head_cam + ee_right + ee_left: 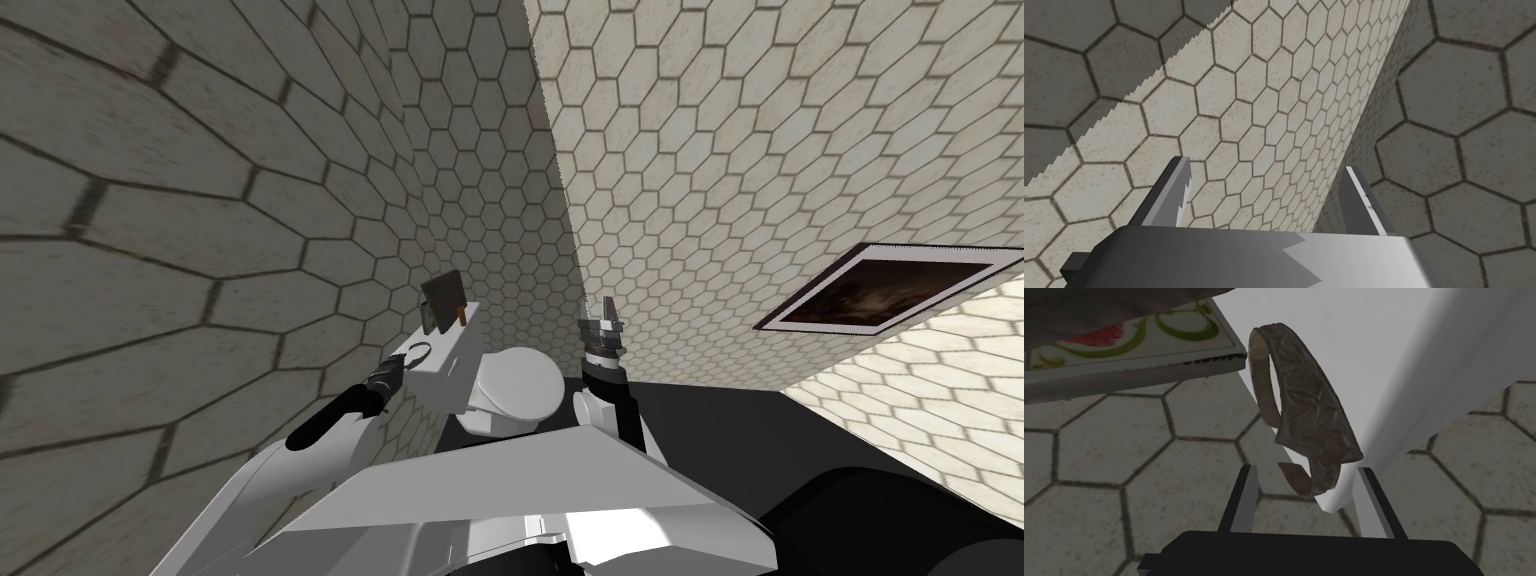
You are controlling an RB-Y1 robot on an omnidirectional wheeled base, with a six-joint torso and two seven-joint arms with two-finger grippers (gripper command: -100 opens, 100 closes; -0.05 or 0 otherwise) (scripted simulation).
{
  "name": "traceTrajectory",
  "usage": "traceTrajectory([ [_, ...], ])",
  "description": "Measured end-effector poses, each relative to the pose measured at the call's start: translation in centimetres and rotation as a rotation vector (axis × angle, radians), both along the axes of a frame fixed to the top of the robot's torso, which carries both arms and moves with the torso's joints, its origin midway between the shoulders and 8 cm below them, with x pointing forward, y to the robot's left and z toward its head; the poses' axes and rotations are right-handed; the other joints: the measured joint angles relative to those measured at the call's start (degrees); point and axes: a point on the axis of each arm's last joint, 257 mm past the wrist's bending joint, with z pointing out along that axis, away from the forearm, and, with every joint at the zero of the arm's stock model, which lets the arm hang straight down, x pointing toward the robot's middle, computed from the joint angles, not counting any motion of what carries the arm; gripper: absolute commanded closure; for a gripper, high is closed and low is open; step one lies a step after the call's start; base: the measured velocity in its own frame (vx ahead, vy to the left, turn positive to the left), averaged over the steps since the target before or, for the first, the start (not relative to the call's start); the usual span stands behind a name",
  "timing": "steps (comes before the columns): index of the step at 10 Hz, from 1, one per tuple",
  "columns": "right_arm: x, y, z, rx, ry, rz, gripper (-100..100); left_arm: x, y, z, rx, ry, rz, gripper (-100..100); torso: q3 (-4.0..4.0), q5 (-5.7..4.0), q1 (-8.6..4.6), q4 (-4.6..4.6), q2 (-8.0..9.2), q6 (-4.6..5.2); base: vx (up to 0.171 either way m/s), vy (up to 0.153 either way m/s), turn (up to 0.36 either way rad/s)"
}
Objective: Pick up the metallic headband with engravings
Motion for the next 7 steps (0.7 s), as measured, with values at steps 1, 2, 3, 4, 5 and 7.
traceTrajectory([
  [1, 0.00, 0.00, 0.00, 0.000, 0.000, 0.000, 0, -0.03, -0.01, -0.07, 0.001, 0.002, -0.001, 100, 0.04, -0.01, -0.04, 0.04, 0.03, -0.02, 0.002, 0.001, -0.027],
  [2, 0.00, 0.00, 0.00, 0.000, 0.000, 0.000, 0, 0.07, -0.18, 0.01, -0.001, -0.001, -0.005, 100, 0.04, -0.03, -0.04, 0.02, 0.05, -0.15, 0.000, 0.000, 0.000],
  [3, 0.00, 0.00, 0.00, 0.000, 0.000, 0.000, 0, 0.07, -0.24, -0.03, -0.004, 0.000, -0.005, 100, 0.05, -0.07, -0.07, 0.03, 0.07, -0.17, 0.000, 0.000, 0.000],
  [4, 0.00, 0.00, 0.00, 0.000, 0.000, 0.000, 0, 0.07, -0.23, -0.03, -0.003, 0.000, -0.005, 0, 0.06, -0.08, -0.08, 0.04, 0.09, -0.17, 0.000, 0.000, 0.000],
  [5, 0.00, 0.00, 0.00, 0.000, 0.000, 0.000, 0, 0.07, -0.23, -0.03, -0.003, 0.000, -0.005, 100, 0.06, -0.08, -0.08, 0.04, 0.09, -0.17, -0.038, -0.014, 0.028],
  [7, 0.00, 0.00, 0.00, 0.000, 0.000, 0.000, 0, -0.18, -0.19, 0.33, -0.001, 0.000, -0.003, 0, 0.13, -0.07, -0.12, 0.06, 0.21, -0.17, -0.012, -0.005, 0.006],
])
